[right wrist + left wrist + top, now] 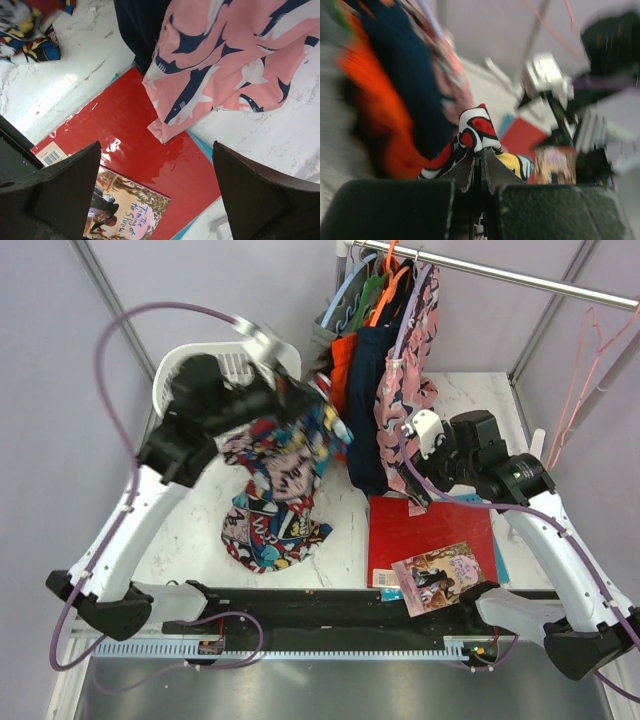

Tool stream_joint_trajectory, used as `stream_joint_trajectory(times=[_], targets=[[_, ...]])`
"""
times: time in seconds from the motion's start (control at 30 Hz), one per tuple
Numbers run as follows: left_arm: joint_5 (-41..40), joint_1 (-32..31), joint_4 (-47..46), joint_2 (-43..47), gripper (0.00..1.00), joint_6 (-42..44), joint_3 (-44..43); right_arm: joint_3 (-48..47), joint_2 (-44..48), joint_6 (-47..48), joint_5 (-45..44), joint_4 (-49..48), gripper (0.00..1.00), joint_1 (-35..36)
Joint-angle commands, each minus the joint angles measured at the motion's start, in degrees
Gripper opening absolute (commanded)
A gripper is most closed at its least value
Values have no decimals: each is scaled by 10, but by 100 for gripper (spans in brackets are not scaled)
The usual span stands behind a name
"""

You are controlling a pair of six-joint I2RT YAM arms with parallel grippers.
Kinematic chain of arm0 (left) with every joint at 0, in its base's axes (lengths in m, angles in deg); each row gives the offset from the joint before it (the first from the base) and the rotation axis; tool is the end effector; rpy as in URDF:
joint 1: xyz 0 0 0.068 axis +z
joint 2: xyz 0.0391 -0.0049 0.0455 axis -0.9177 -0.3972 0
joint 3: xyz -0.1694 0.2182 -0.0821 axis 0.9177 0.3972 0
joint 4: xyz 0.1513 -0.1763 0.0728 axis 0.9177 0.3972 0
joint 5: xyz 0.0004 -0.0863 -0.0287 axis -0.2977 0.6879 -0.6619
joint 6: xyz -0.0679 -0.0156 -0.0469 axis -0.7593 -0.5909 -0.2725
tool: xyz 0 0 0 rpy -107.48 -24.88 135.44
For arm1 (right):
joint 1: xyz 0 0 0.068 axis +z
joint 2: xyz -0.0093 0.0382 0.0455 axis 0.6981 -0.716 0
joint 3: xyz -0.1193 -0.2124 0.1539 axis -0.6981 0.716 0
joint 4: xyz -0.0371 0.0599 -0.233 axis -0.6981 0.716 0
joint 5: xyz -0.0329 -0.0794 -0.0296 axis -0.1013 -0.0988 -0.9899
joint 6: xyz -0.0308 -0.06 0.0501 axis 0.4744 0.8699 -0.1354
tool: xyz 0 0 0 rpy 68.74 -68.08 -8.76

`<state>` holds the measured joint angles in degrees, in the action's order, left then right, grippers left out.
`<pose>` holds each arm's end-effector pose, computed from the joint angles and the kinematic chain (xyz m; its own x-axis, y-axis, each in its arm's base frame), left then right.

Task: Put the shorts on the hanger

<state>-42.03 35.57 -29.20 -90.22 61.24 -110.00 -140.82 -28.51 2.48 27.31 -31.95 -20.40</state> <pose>0.2083 -0.1637 0.5259 -0.1136 -0.0797 -0.9903 0.8374 0.5287 -0.1386 0.1806 0.0944 0.3613 -0.4109 -0.5612 -0.7185 -0.7069 0.6938 -0.1376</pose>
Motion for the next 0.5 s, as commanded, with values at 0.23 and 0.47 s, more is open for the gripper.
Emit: stream_joint_trajectory(times=[0.23,0.47], targets=[[-69,-253,105,14,51,247,254,-72,-22,-33,23,30,98,-34],[24,-2,95,94,77,192,322,-47,-54,5,100,39,98,-34]])
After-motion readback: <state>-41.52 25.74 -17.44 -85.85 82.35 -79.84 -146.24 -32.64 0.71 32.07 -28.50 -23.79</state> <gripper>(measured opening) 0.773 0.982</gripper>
